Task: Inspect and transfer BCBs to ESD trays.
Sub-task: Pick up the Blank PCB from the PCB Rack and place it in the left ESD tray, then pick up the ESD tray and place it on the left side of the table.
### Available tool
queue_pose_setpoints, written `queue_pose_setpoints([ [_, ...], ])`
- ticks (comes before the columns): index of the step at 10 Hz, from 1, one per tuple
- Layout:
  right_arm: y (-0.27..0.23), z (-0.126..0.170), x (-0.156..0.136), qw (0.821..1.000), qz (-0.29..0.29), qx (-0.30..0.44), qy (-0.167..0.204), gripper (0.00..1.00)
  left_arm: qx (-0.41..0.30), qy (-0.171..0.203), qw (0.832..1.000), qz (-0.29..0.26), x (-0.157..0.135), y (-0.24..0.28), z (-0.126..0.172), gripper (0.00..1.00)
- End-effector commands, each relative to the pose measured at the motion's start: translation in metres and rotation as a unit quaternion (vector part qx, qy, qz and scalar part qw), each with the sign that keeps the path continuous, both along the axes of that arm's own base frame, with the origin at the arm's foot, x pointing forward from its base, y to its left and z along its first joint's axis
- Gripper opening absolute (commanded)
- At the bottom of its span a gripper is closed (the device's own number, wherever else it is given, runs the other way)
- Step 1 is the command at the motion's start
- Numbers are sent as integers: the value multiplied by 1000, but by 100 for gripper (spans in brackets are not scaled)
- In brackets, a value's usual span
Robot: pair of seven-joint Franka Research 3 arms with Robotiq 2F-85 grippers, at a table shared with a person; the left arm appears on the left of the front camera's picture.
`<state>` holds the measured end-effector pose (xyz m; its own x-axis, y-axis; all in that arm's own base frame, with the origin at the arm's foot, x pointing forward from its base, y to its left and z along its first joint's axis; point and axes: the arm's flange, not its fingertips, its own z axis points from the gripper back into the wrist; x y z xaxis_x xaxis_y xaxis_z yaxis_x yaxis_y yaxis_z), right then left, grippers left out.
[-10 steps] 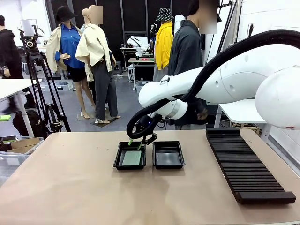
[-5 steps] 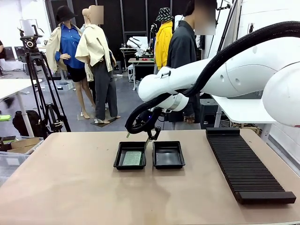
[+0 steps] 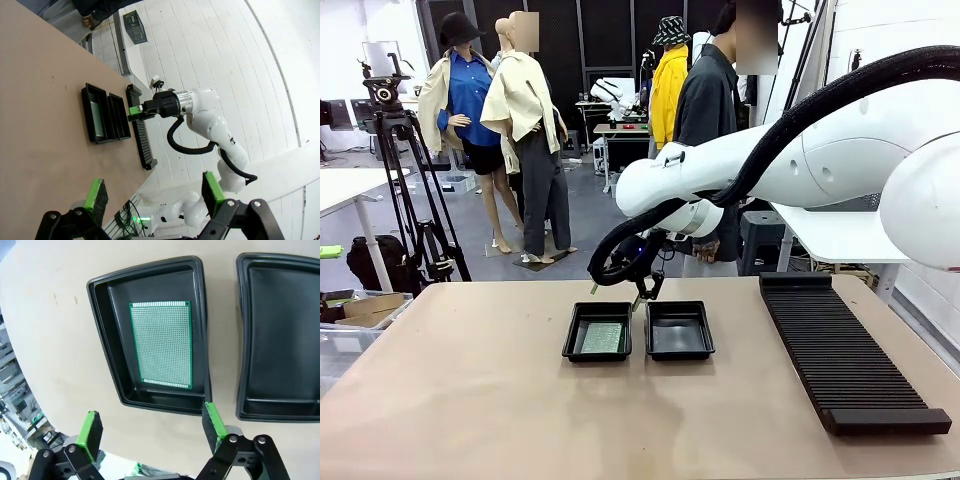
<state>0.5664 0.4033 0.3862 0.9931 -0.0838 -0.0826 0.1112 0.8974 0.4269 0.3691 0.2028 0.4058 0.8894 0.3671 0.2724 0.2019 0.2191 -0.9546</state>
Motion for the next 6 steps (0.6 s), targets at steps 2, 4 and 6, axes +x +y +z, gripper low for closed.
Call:
queue_pose_setpoints([
  [2, 0, 1, 0, 1000, -1, 0, 0, 100, 0, -1, 1000, 2, -2, 1, 2, 100],
  [4, 0, 1, 0, 1000, -1, 0, 0, 100, 0, -1, 1000, 2, -2, 1, 2, 100],
  [6, 0, 1, 0, 1000, -1, 0, 0, 100, 0, -1, 1000, 2, -2, 1, 2, 100],
])
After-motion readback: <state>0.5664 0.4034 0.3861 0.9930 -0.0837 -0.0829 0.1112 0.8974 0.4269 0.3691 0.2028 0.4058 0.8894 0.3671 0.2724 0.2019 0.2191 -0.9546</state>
